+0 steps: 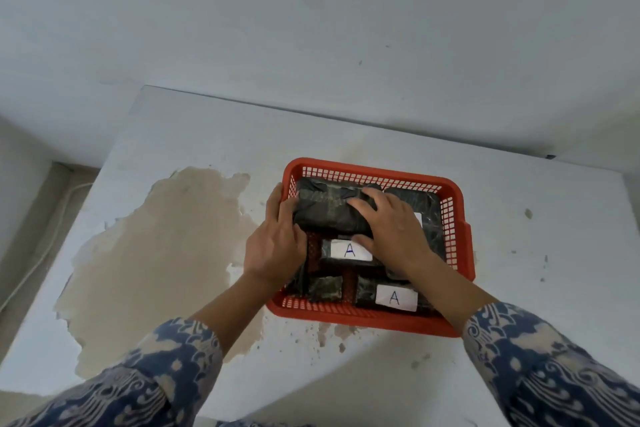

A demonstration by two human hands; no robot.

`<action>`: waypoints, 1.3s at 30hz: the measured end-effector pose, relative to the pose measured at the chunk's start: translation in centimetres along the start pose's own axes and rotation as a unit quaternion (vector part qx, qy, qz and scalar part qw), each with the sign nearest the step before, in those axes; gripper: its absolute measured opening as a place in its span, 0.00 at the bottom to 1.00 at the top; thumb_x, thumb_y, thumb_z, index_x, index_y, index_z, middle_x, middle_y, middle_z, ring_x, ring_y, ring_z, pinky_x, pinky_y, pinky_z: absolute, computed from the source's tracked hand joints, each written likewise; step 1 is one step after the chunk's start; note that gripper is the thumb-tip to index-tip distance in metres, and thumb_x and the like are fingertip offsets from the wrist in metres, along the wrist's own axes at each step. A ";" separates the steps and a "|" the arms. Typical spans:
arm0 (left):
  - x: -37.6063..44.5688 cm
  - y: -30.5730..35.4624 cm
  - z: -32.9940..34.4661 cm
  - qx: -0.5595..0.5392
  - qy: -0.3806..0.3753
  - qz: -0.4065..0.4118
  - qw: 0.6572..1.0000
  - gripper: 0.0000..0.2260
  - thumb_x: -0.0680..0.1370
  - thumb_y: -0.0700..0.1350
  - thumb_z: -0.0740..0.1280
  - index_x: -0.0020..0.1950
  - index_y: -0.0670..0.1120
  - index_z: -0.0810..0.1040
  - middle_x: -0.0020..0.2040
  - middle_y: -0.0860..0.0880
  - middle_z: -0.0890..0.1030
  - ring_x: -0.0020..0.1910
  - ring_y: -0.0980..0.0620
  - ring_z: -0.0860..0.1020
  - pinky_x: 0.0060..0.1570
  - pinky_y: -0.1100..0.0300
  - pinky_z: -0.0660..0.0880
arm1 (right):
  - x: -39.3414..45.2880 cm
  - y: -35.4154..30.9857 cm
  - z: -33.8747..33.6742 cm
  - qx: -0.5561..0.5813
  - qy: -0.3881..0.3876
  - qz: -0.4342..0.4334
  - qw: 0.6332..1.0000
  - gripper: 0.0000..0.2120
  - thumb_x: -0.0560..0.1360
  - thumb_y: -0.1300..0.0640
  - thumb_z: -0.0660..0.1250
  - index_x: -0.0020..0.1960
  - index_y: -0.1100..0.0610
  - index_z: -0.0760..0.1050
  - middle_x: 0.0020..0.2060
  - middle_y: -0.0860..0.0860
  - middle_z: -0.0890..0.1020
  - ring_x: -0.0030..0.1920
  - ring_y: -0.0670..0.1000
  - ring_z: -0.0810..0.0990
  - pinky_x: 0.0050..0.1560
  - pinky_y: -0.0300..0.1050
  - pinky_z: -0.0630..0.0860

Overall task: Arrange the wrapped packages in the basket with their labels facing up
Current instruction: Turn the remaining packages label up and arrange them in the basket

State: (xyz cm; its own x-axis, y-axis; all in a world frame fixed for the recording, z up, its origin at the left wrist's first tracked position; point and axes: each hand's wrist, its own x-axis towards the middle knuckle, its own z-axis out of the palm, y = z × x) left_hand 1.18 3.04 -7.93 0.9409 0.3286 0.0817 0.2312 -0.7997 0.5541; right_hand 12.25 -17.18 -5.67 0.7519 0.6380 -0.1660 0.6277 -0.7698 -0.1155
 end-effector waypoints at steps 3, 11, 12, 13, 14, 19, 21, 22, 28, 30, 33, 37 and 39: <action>0.0 -0.2 0.0 -0.020 0.011 0.021 1.000 0.19 0.78 0.46 0.66 0.69 0.46 0.70 0.77 0.45 0.65 0.35 0.51 0.79 0.26 0.61 0.76 | 1.0 0.4 -0.2 0.001 -0.009 0.002 1.000 0.35 0.72 0.42 0.73 0.75 0.47 0.65 0.73 0.55 0.68 0.69 0.59 0.68 0.69 0.58 0.67; 0.1 -0.5 0.2 -0.044 0.022 0.042 0.998 0.23 0.80 0.50 0.65 0.73 0.43 0.66 0.77 0.47 0.65 0.37 0.53 0.80 0.28 0.68 0.73 | 0.8 2.1 -1.3 0.096 0.010 -0.058 0.994 0.26 0.78 0.44 0.67 0.75 0.45 0.68 0.72 0.49 0.73 0.71 0.51 0.69 0.66 0.52 0.71; 0.1 -0.3 0.1 -0.045 0.016 0.031 0.998 0.25 0.80 0.50 0.66 0.74 0.45 0.65 0.77 0.47 0.65 0.39 0.53 0.81 0.28 0.70 0.71 | 0.8 2.3 -1.3 0.115 0.014 -0.059 0.992 0.24 0.79 0.45 0.66 0.74 0.45 0.68 0.71 0.48 0.74 0.70 0.50 0.69 0.66 0.50 0.71; 0.1 -0.1 0.0 -0.045 0.005 0.016 0.999 0.27 0.79 0.51 0.66 0.75 0.47 0.62 0.78 0.48 0.64 0.41 0.51 0.82 0.29 0.71 0.71 | 0.9 2.5 -1.2 0.136 0.015 -0.057 0.989 0.24 0.80 0.46 0.65 0.74 0.45 0.68 0.71 0.47 0.74 0.70 0.49 0.69 0.67 0.50 0.71; 0.1 0.1 -0.2 -0.038 -0.009 0.003 0.999 0.29 0.79 0.53 0.67 0.77 0.49 0.60 0.78 0.49 0.62 0.46 0.49 0.82 0.32 0.71 0.72 | 1.0 2.7 -1.1 0.155 0.016 -0.055 0.986 0.23 0.80 0.46 0.65 0.74 0.46 0.68 0.71 0.47 0.74 0.70 0.48 0.69 0.68 0.50 0.70; 2.0 0.9 -0.7 0.168 -0.074 0.020 0.983 0.38 0.76 0.60 0.66 0.80 0.55 0.50 0.81 0.44 0.49 0.78 0.34 0.51 0.72 0.38 0.51 | 1.8 3.6 -0.6 0.260 0.033 -0.038 0.964 0.20 0.81 0.44 0.62 0.72 0.46 0.71 0.67 0.45 0.77 0.67 0.46 0.71 0.68 0.51 0.71; 3.7 1.5 -1.2 0.213 -0.078 0.096 0.969 0.37 0.73 0.57 0.71 0.78 0.52 0.59 0.79 0.43 0.57 0.77 0.36 0.51 0.73 0.40 0.45 | 2.1 3.8 -0.4 0.278 0.043 -0.040 0.959 0.20 0.81 0.44 0.62 0.71 0.46 0.71 0.66 0.46 0.78 0.66 0.45 0.72 0.66 0.52 0.73; 4.6 1.7 -1.4 0.217 -0.071 0.128 0.965 0.34 0.72 0.55 0.73 0.74 0.50 0.65 0.76 0.43 0.64 0.76 0.37 0.56 0.74 0.40 0.47 | 2.2 3.8 -0.3 0.279 0.046 -0.041 0.958 0.20 0.81 0.44 0.62 0.71 0.46 0.70 0.66 0.46 0.78 0.66 0.46 0.72 0.66 0.52 0.74; 6.6 2.0 -2.0 0.183 -0.081 0.153 0.968 0.27 0.73 0.54 0.73 0.69 0.50 0.71 0.65 0.48 0.78 0.68 0.43 0.71 0.73 0.39 0.55 | 1.7 4.5 0.2 0.256 -0.008 -0.067 0.964 0.42 0.70 0.41 0.77 0.77 0.46 0.59 0.72 0.47 0.68 0.69 0.48 0.69 0.69 0.52 0.71; 6.9 2.1 -2.4 0.146 -0.094 0.160 0.972 0.28 0.73 0.55 0.73 0.70 0.50 0.70 0.65 0.49 0.77 0.66 0.45 0.72 0.72 0.41 0.60 | 1.8 4.8 0.1 0.276 0.033 -0.075 0.958 0.38 0.71 0.53 0.77 0.75 0.46 0.61 0.68 0.46 0.71 0.65 0.48 0.72 0.65 0.53 0.76; 7.6 2.2 -3.7 0.022 -0.118 0.155 0.981 0.29 0.73 0.54 0.74 0.71 0.52 0.68 0.66 0.50 0.74 0.59 0.50 0.74 0.59 0.49 0.76 | 2.2 5.1 -0.9 0.354 0.062 -0.083 0.930 0.35 0.71 0.58 0.76 0.73 0.49 0.66 0.64 0.47 0.73 0.61 0.45 0.73 0.60 0.50 0.78; 8.3 2.4 -6.0 -0.129 -0.139 0.085 0.978 0.30 0.74 0.57 0.74 0.72 0.54 0.65 0.64 0.53 0.74 0.58 0.57 0.75 0.52 0.61 0.77 | 2.1 5.5 -2.8 0.502 0.065 -0.038 0.862 0.31 0.71 0.54 0.76 0.71 0.43 0.69 0.62 0.44 0.75 0.60 0.45 0.77 0.54 0.46 0.81; 8.2 2.9 -6.7 -0.205 -0.133 0.021 0.969 0.29 0.75 0.59 0.72 0.72 0.55 0.65 0.62 0.52 0.74 0.56 0.56 0.77 0.48 0.62 0.79 | 1.8 5.4 -4.2 0.592 0.051 -0.011 0.804 0.26 0.73 0.50 0.76 0.68 0.40 0.72 0.61 0.45 0.77 0.58 0.46 0.80 0.50 0.44 0.82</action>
State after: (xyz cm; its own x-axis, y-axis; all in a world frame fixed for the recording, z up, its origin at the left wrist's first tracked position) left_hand 7.88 6.74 -0.14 0.9906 0.1141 -0.0748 0.1240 -0.5243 0.8425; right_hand 17.87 -20.13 -2.49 0.7939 0.6034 -0.0756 0.0562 -0.1966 -0.9789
